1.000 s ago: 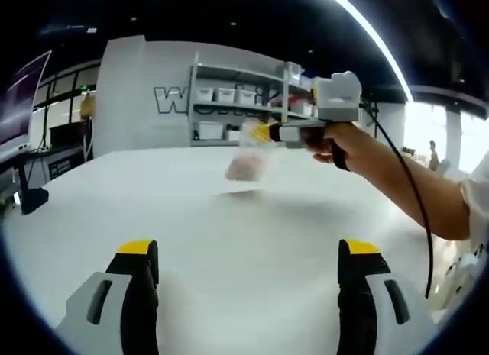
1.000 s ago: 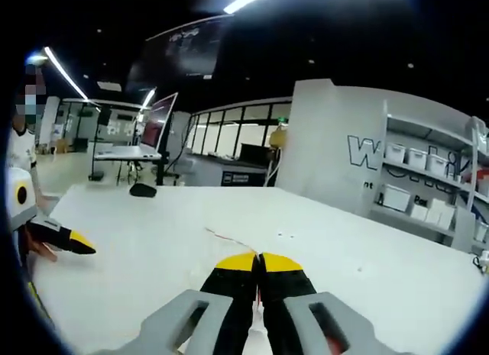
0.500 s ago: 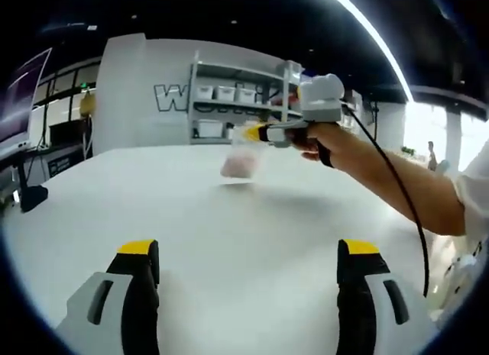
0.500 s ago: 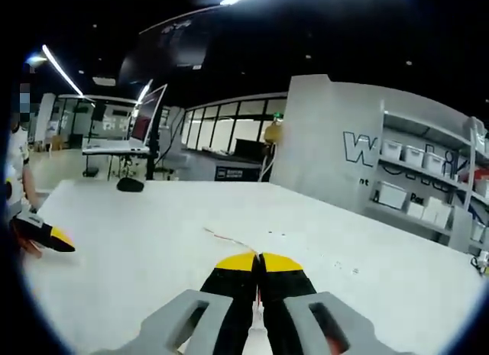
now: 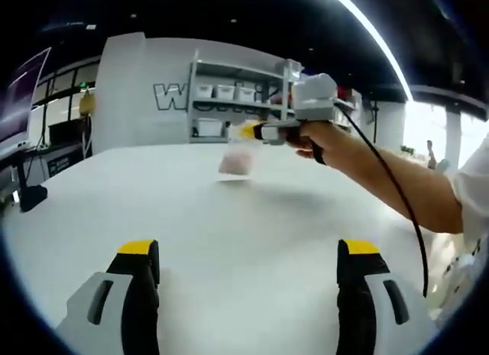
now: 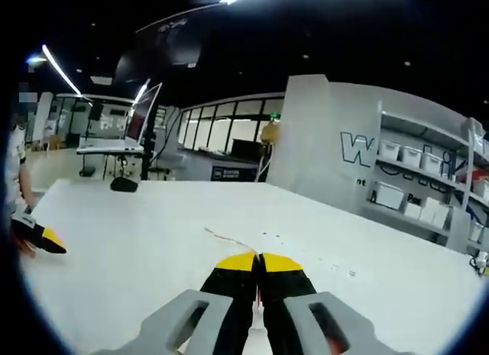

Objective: Open the resealable bag by pulling the two sides of the seal apart until the entire bag opening is separated and visibly accessible.

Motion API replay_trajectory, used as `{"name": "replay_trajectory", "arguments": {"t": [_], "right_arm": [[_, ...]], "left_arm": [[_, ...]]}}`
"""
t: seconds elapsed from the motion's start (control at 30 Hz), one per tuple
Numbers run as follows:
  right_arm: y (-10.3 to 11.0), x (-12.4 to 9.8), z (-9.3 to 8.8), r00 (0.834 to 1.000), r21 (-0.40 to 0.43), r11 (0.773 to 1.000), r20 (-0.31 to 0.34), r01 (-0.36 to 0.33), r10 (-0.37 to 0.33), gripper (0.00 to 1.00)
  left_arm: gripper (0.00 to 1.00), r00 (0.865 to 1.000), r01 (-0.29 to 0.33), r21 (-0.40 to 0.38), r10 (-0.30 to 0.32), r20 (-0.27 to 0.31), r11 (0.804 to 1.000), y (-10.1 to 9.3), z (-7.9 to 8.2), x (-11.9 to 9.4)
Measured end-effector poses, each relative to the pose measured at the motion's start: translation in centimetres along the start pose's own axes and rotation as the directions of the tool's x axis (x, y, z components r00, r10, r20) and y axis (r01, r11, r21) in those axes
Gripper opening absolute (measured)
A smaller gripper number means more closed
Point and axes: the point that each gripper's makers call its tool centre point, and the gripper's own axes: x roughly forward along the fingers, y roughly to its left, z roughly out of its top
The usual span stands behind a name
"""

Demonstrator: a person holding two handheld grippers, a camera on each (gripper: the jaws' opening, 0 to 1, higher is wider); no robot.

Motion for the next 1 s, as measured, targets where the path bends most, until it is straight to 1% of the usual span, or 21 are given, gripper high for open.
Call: {"name": "replay_trajectory", "arguments": {"t": [0.2, 0.5, 0.7, 0.77, 0.83, 0.93, 1.0], "right_arm": [[-0.6, 0.8, -0.4, 1.0, -0.006, 1.0, -0.009, 0.015, -0.015, 0.0], [-1.7, 2.0, -0.7, 0.999, -0.035, 0.998, -0.012, 0.045, -0.045, 0.0], [-2.1, 2.7, -1.1, 0.998, -0.052, 0.997, -0.015, 0.055, -0.056, 0.0], [-1.6, 2.3, -1.1, 0.998, -0.056, 0.997, -0.014, 0.059, -0.06, 0.0], [-1.8, 2.7, -1.1, 0.998, -0.053, 0.997, -0.016, 0.057, -0.058, 0.0], [-1.4, 2.4, -1.3, 0.999, -0.036, 0.998, -0.018, 0.048, -0.049, 0.0], [-0.8, 1.8, -1.5, 0.999, -0.029, 0.999, -0.025, 0.044, -0.045, 0.0]], "left_arm": [[0.96, 1.0, 0.001, -0.001, -0.001, -0.001, 1.0, 0.0, 0.0, 0.1], [0.96, 1.0, 0.003, -0.002, -0.003, -0.004, 1.0, 0.0, -0.1, 0.1], [0.96, 1.0, 0.004, -0.002, -0.004, -0.007, 1.0, 0.0, -0.1, 0.1], [0.95, 1.0, 0.005, -0.003, -0.005, -0.008, 1.0, 0.0, -0.1, 0.1], [0.95, 1.0, 0.006, -0.004, -0.006, -0.009, 1.0, 0.0, -0.2, 0.1], [0.95, 1.0, 0.007, -0.005, -0.007, -0.011, 1.0, -0.1, -0.2, 0.1], [0.95, 1.0, 0.008, -0.004, -0.008, -0.011, 1.0, -0.1, -0.2, 0.1]]}}
